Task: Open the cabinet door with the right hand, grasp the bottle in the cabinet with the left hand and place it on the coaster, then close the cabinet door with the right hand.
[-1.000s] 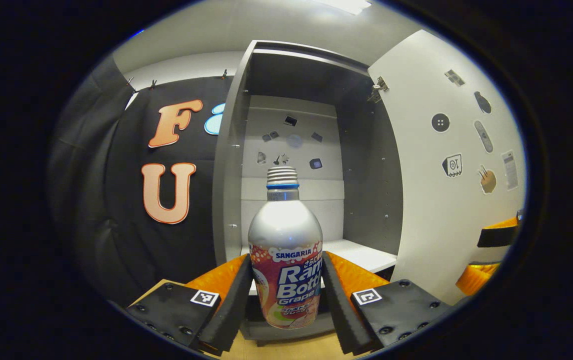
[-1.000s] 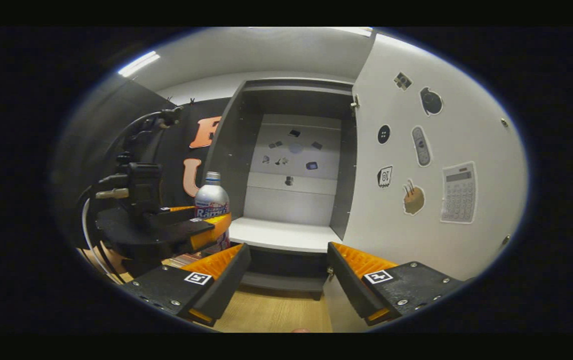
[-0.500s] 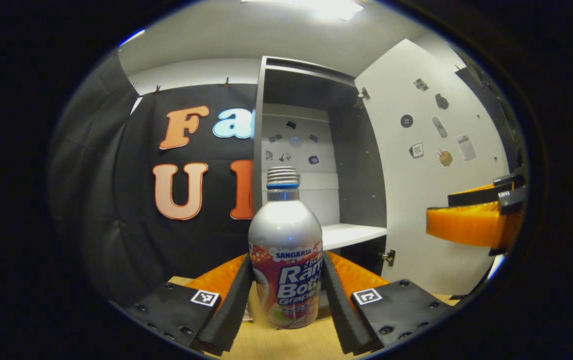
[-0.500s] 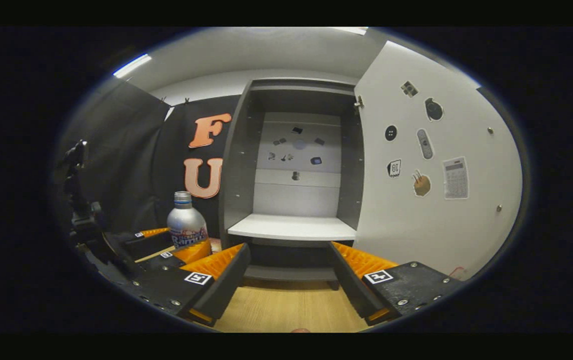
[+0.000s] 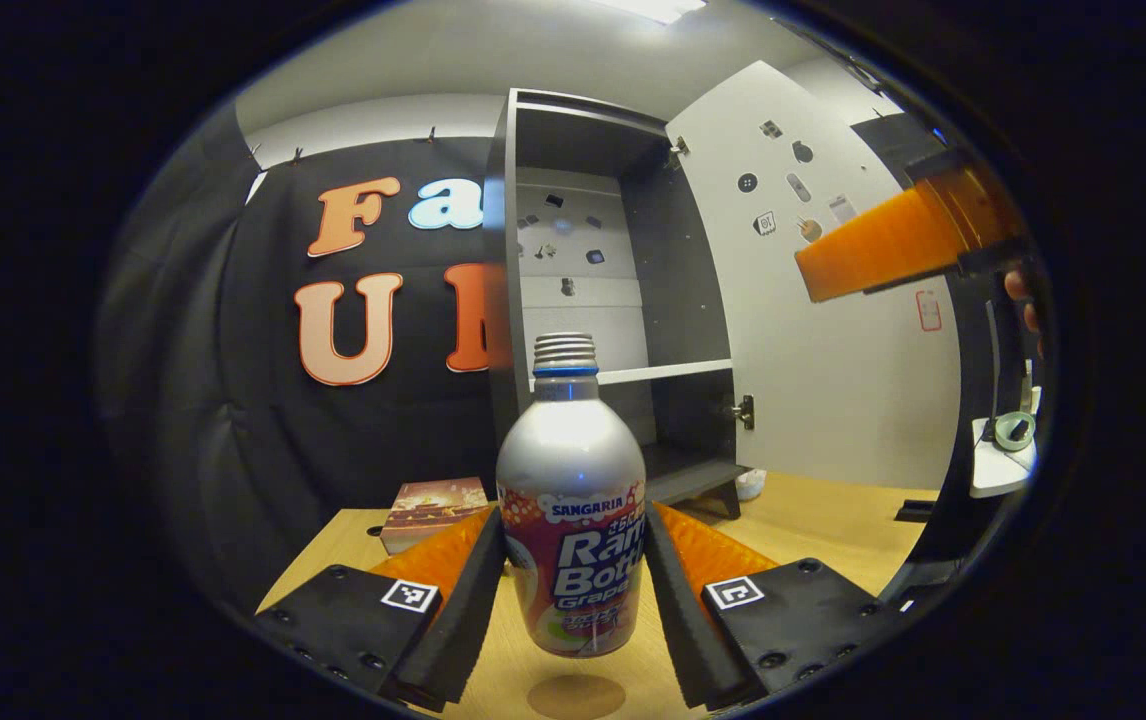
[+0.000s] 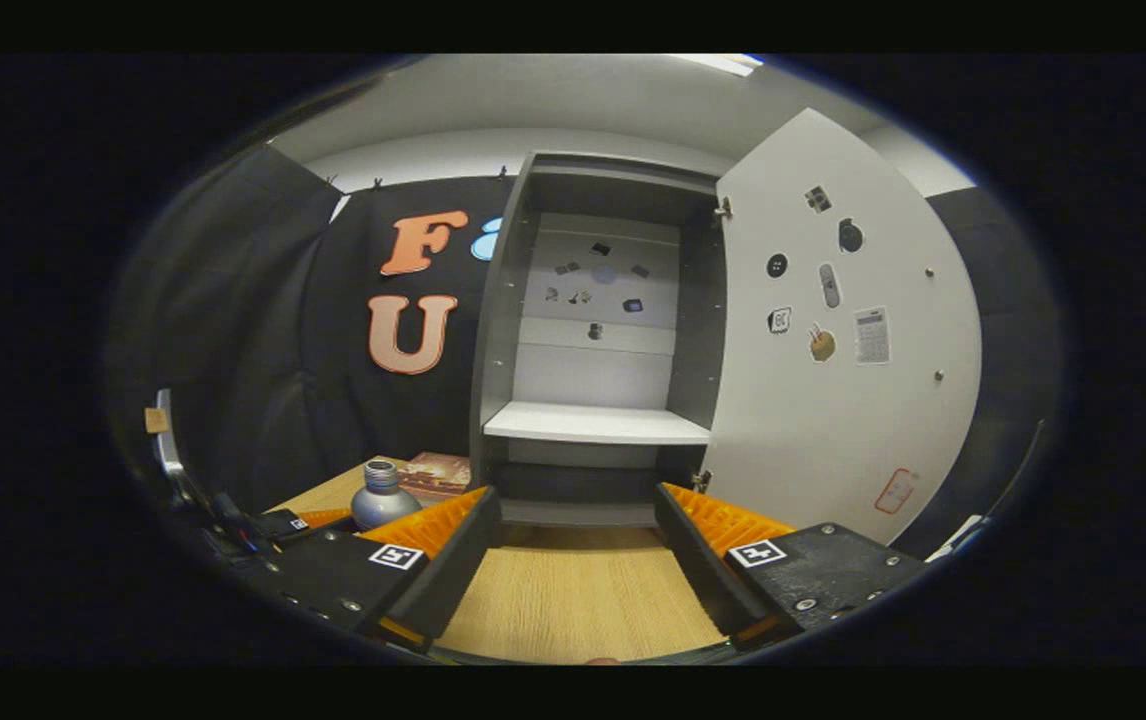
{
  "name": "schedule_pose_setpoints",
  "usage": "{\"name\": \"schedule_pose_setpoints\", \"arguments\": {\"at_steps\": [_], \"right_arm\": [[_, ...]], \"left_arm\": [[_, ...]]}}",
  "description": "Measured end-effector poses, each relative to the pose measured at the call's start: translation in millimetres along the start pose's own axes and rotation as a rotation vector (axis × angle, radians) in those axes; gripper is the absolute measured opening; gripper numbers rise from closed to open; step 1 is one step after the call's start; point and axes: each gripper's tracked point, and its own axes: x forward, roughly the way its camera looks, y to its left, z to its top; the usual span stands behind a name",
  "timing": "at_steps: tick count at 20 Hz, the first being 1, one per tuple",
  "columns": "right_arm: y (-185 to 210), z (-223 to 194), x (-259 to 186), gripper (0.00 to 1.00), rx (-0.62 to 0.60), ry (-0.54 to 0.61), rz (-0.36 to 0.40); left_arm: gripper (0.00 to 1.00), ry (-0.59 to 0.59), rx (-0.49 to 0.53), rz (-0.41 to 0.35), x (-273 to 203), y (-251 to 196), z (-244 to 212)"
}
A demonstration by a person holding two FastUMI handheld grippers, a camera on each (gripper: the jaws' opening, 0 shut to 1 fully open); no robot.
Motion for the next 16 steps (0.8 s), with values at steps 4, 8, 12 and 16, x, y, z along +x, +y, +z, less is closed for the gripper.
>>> {"name": "schedule_pose_setpoints", "arguments": {"at_steps": [4,8,12,16], "right_arm": [[10,-5,-11,0.95,-0.042,0.001,0.009],[24,-20,-15,0.95,-0.061,0.029,0.029],[39,-32,-13,0.95,-0.074,0.052,0.062],[49,-41,-10,0.95,-0.06,0.074,0.082]], "left_arm": [[0.82,0.041,0.004,0.013,-11,3,-45],[0.82,0.068,-0.036,0.031,-16,8,-81],[0.82,0.101,-0.053,0.049,-7,11,-117],[0.84,0.145,-0.078,0.054,-6,8,-144]]}}
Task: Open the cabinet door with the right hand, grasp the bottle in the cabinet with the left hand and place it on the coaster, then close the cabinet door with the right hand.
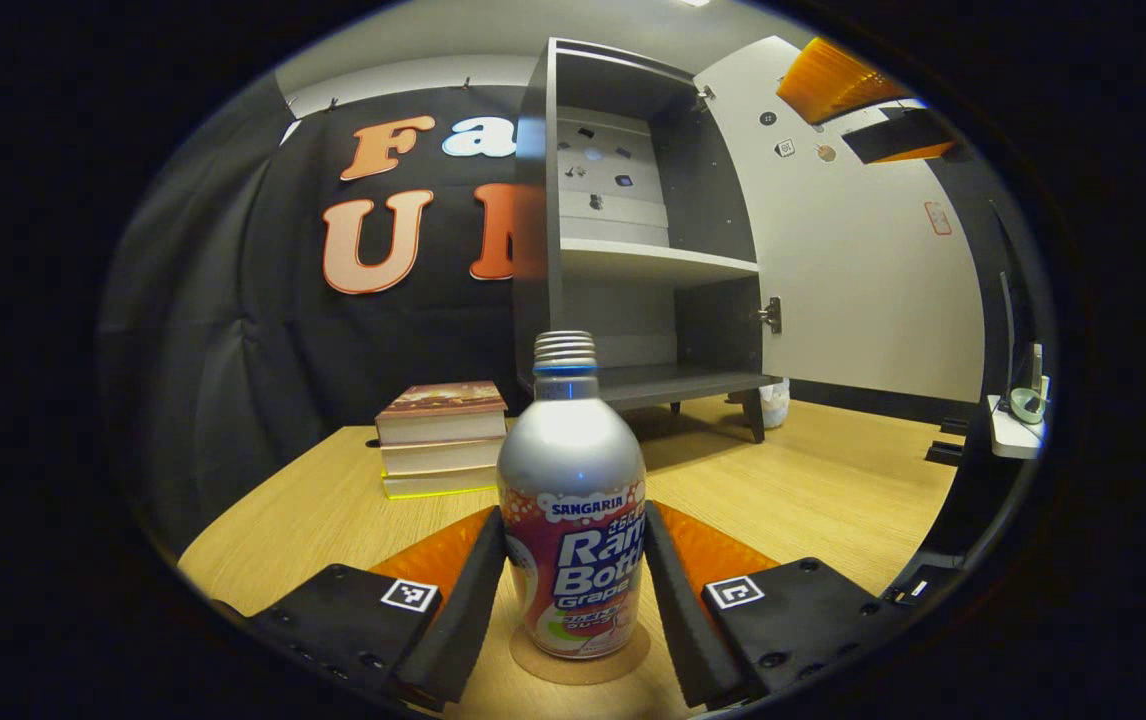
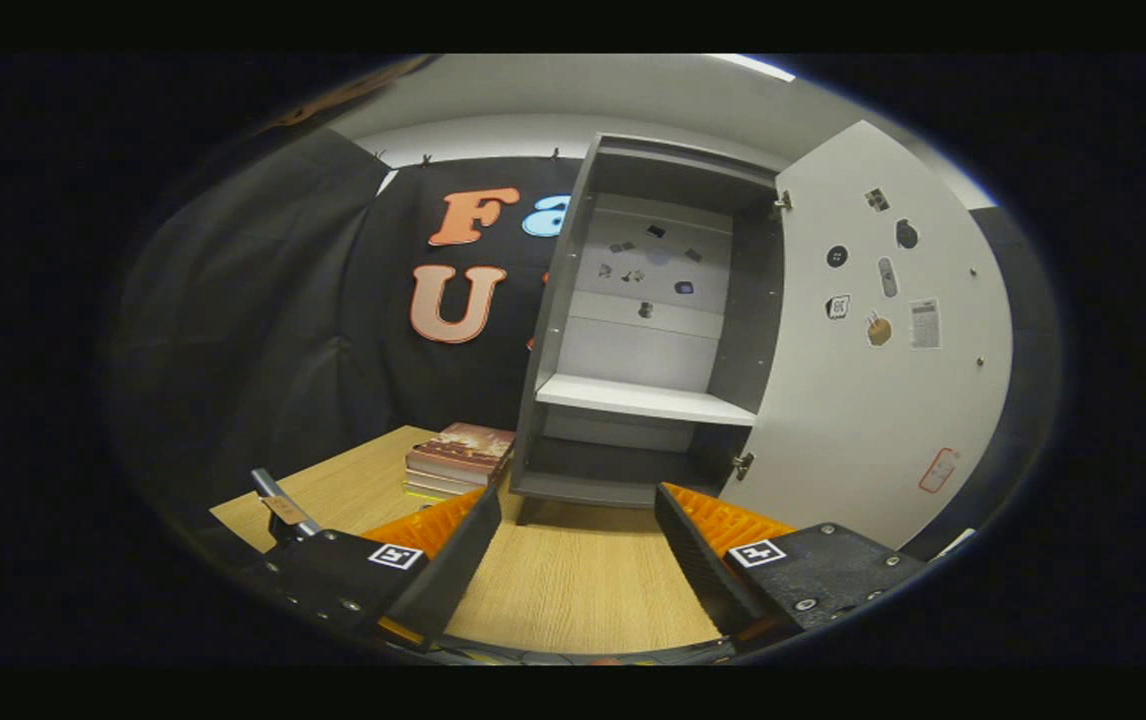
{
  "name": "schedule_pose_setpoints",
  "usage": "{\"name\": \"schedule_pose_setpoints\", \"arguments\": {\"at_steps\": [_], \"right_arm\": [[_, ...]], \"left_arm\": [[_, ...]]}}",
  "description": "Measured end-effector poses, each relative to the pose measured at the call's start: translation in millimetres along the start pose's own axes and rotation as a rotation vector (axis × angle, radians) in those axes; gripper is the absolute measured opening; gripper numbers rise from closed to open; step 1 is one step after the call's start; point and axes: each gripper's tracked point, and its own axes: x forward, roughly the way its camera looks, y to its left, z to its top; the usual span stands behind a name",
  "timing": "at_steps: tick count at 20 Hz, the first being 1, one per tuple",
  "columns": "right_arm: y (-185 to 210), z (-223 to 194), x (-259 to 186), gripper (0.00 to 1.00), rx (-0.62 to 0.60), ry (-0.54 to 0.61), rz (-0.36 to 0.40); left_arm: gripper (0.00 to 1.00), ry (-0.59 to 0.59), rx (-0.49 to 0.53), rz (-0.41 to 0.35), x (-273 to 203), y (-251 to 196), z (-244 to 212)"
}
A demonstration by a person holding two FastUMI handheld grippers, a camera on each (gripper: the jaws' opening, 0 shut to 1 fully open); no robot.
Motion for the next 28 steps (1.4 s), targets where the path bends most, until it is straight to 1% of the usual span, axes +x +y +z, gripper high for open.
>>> {"name": "schedule_pose_setpoints", "arguments": {"at_steps": [1,7,14,15,16,17,18,20,24,26,28], "right_arm": [[-1,-1,0,0.95,-0.001,0.004,-0.001],[-9,-11,4,0.95,0.021,0.03,-0.022],[-6,-6,4,0.95,0.012,0.023,-0.02],[-6,-5,4,0.95,0.012,0.02,-0.019],[-6,-2,3,0.95,0.012,0.018,-0.019],[-6,0,3,0.95,0.014,0.015,-0.019],[-7,3,2,0.95,0.017,0.012,-0.021],[-12,12,-2,0.95,0.024,-0.003,-0.035],[-35,36,-21,0.95,0.042,-0.053,-0.095],[-54,44,-32,0.95,0.05,-0.072,-0.143],[-81,51,-47,0.95,0.05,-0.091,-0.197]], "left_arm": [[0.82,-0.009,0.001,0.0,-2,1,-2],[0.82,-0.012,0.044,-0.007,-11,-4,-4],[0.87,0.031,0.041,-0.005,-14,1,-9],[0.88,0.032,0.036,0.002,-13,4,-7],[0.92,0.03,0.031,0.004,-13,5,-5],[0.92,0.027,0.026,0.006,-11,6,-1],[0.95,0.025,0.021,0.009,-10,8,2],[0.95,0.016,0.009,0.005,-7,10,14],[0.95,-0.018,0.013,-0.002,-1,10,48],[0.95,-0.032,0.011,-0.015,-2,8,67],[0.95,-0.05,0.006,-0.028,0,3,89]]}}
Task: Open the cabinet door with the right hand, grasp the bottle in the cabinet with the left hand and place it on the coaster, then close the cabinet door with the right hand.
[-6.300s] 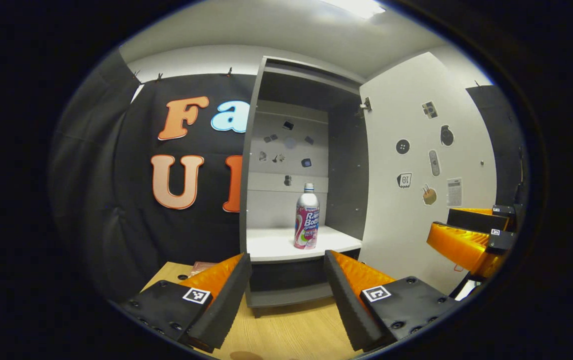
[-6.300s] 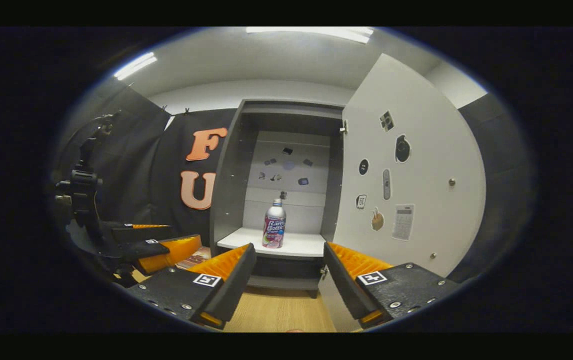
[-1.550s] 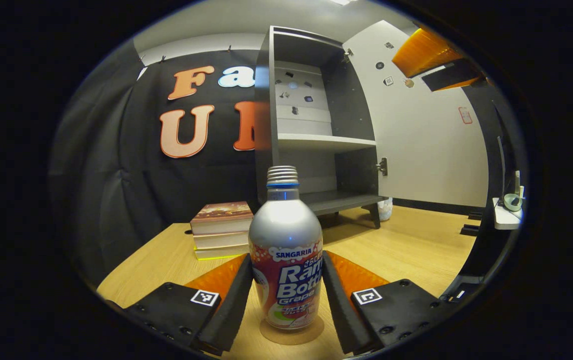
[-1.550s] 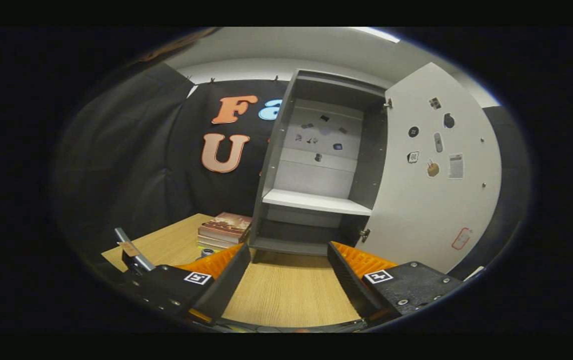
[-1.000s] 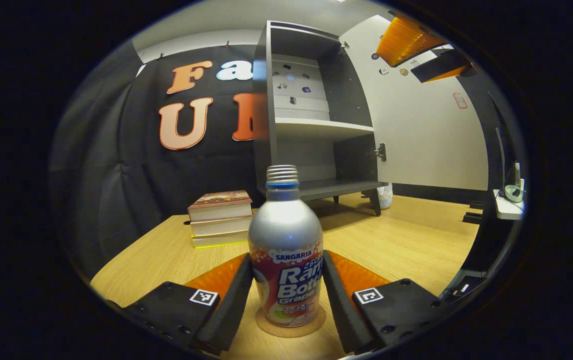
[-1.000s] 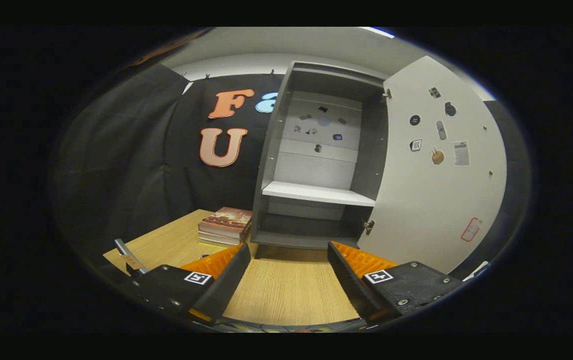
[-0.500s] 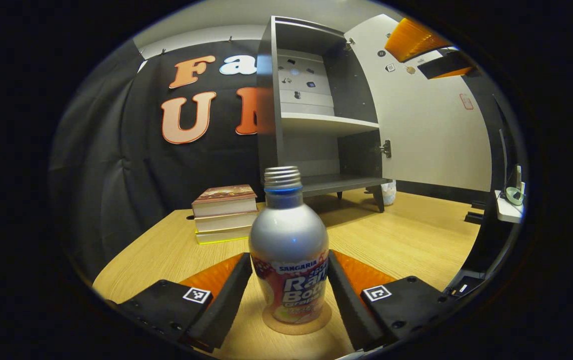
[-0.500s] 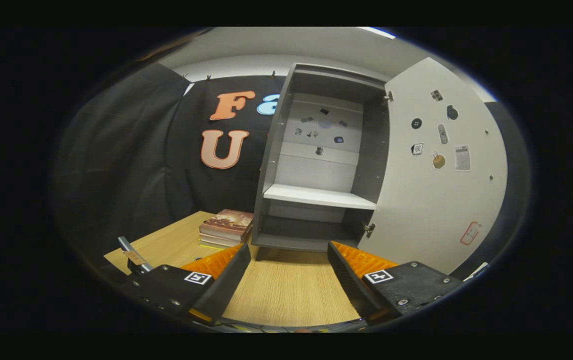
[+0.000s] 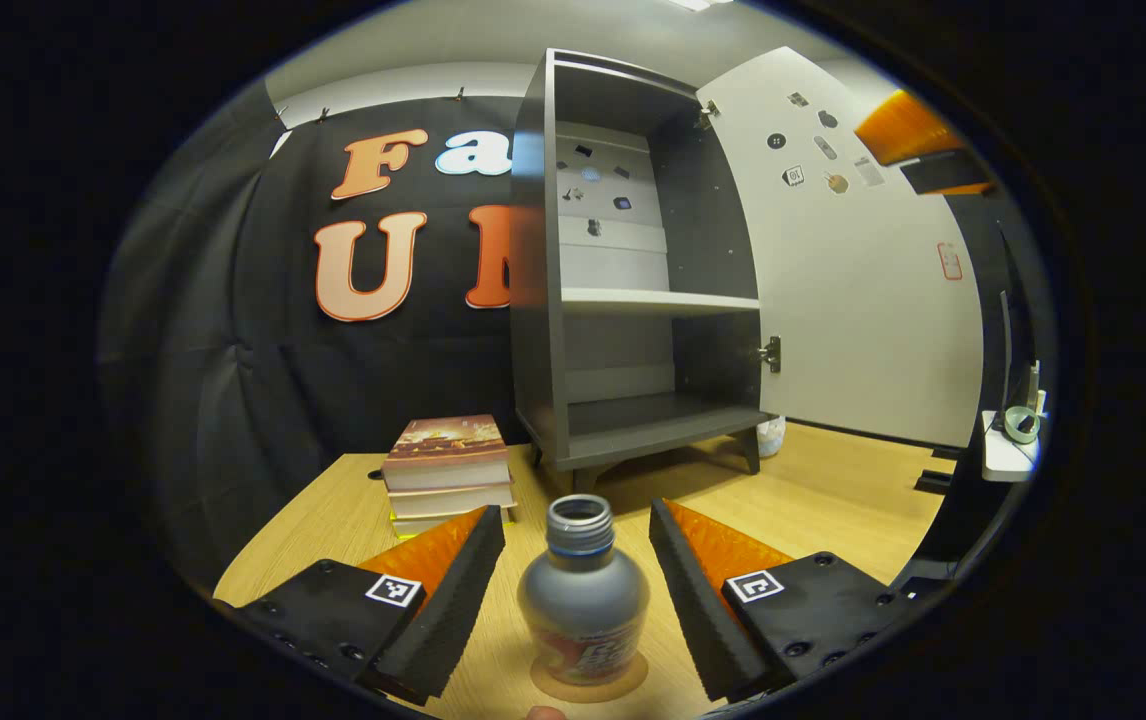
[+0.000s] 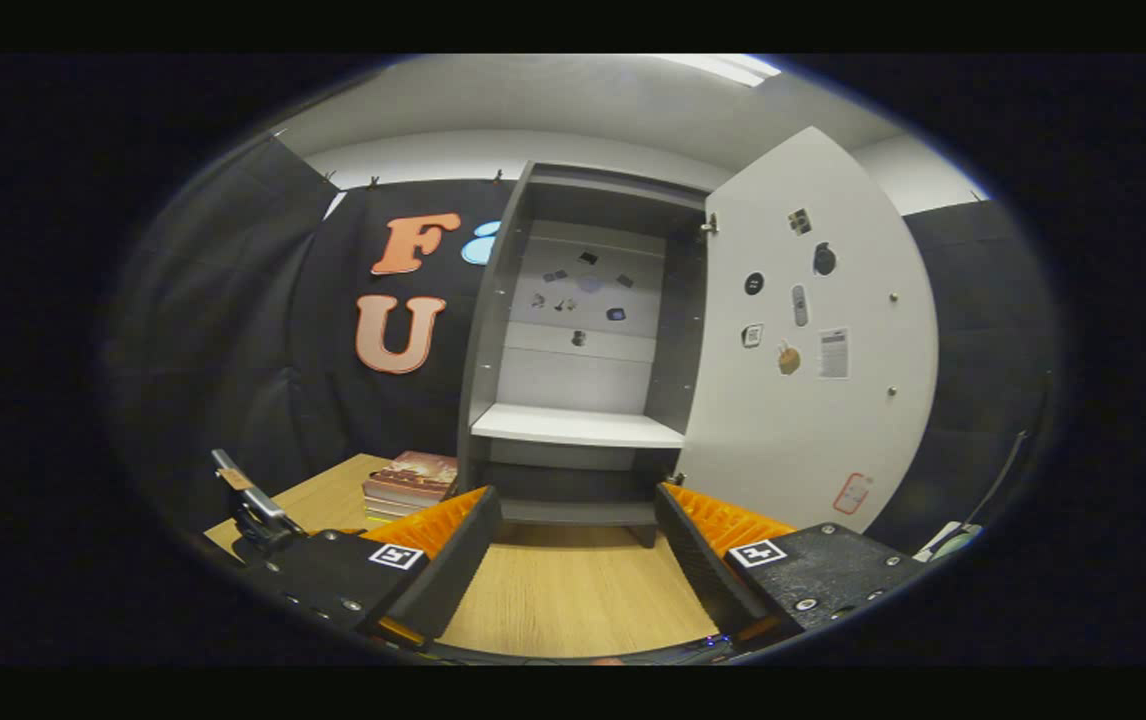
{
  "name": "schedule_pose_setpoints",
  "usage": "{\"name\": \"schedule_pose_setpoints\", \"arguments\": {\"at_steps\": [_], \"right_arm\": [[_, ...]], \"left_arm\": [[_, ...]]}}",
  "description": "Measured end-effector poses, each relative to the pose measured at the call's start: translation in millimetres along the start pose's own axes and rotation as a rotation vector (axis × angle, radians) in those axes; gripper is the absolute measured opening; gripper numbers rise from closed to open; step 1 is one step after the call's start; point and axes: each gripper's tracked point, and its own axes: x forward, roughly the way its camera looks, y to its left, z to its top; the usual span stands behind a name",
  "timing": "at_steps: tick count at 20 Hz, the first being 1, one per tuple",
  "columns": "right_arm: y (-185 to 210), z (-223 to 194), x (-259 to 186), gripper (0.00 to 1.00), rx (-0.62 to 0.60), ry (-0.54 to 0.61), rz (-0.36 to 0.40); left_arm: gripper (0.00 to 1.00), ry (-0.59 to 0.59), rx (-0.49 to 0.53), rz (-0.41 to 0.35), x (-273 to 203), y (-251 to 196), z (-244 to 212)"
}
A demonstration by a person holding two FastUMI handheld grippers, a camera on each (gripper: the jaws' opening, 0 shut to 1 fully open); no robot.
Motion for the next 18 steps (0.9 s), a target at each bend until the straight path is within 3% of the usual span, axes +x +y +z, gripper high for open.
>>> {"name": "schedule_pose_setpoints", "arguments": {"at_steps": [5,12,18], "right_arm": [[-78,19,-8,0.95,0.01,-0.048,-0.094],[-174,27,-21,0.95,-0.019,-0.073,-0.105],[-281,20,-24,0.95,-0.046,-0.045,-0.196]], "left_arm": [[0.95,-0.048,0.022,0.017,2,-16,64],[0.95,-0.075,-0.004,0.139,-6,-42,132],[0.95,-0.075,-0.027,0.248,-25,-60,172]]}}
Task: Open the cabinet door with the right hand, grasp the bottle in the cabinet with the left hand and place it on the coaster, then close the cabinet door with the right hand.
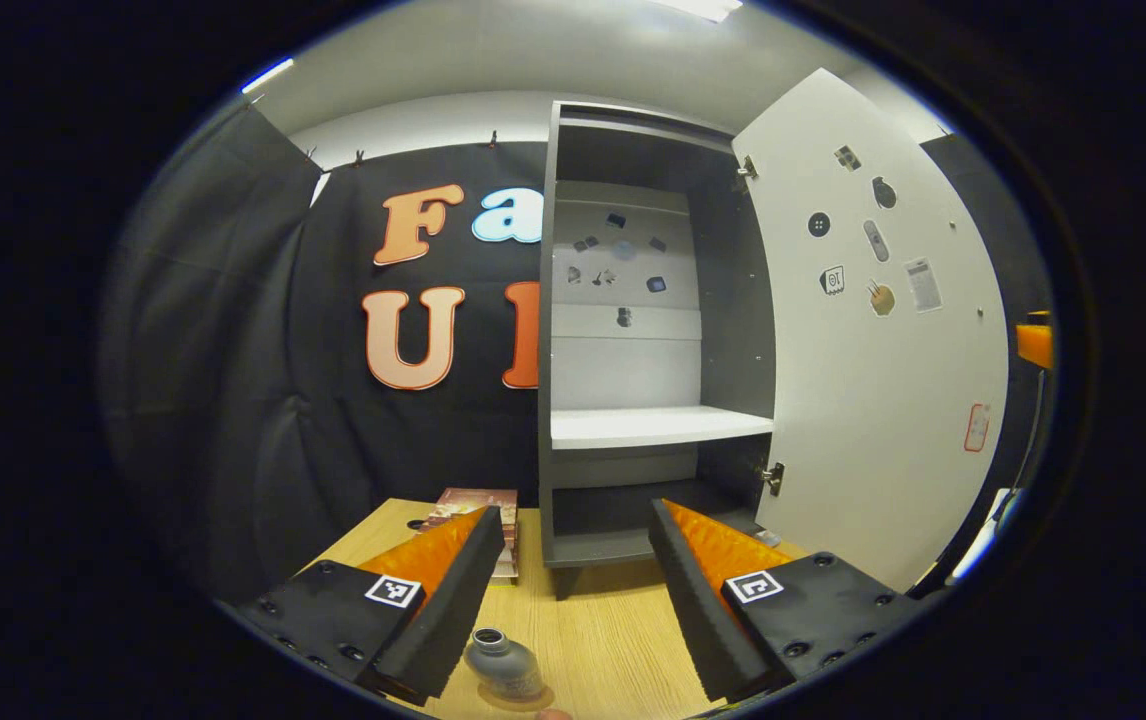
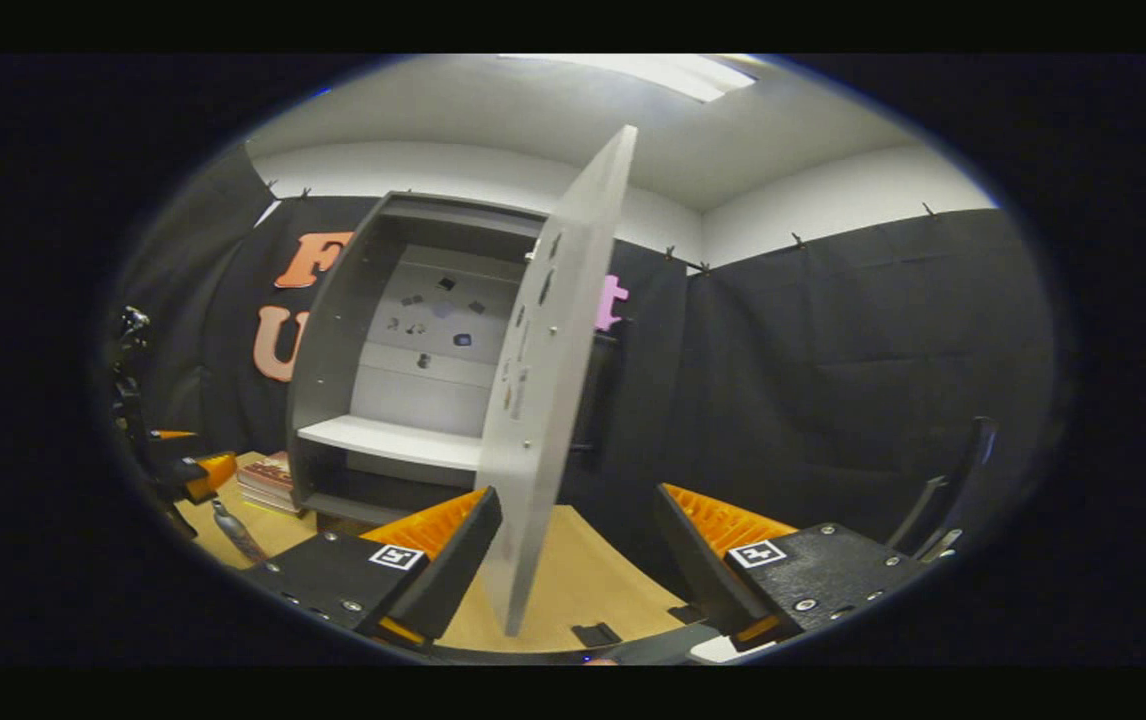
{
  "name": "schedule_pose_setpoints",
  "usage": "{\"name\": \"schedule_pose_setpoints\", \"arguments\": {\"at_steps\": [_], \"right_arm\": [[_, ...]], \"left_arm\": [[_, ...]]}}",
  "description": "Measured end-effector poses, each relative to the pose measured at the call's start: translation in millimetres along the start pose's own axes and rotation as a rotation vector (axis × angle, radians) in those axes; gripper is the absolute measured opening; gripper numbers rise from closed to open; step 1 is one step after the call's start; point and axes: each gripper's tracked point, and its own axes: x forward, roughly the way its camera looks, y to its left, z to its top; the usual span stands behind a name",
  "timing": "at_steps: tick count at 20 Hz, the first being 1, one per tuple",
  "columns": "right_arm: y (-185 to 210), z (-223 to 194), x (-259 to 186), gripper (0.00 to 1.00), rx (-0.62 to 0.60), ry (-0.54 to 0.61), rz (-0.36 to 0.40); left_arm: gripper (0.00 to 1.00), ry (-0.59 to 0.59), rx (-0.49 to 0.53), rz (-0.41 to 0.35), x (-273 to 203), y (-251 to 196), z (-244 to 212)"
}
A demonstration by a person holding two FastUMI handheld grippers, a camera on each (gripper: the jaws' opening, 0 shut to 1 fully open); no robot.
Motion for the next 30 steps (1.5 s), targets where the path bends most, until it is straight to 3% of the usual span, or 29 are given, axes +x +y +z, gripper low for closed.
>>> {"name": "schedule_pose_setpoints", "arguments": {"at_steps": [6,8,13,17,22,26,30], "right_arm": [[-16,-2,49,0.95,0.098,0.009,0.077],[-10,-3,53,0.96,0.108,0.004,0.109],[5,-1,54,0.89,0.159,0.018,0.167],[39,0,50,0.89,0.225,0.031,0.258],[97,12,45,0.89,0.239,0.025,0.401],[137,24,50,0.89,0.243,0.014,0.464],[184,37,54,0.9,0.242,-0.001,0.5]], "left_arm": [[0.95,-0.036,0.023,0.006,-18,-14,33],[0.95,-0.049,0.043,0.009,-20,-16,42],[0.95,-0.029,0.004,0.01,-24,-21,39],[0.95,-0.019,-0.051,0.027,-25,-12,39],[0.95,0.012,-0.047,0.04,-26,4,35],[0.95,0.018,-0.099,0.047,-23,26,33],[0.95,-0.035,-0.074,0.08,-10,69,42]]}}
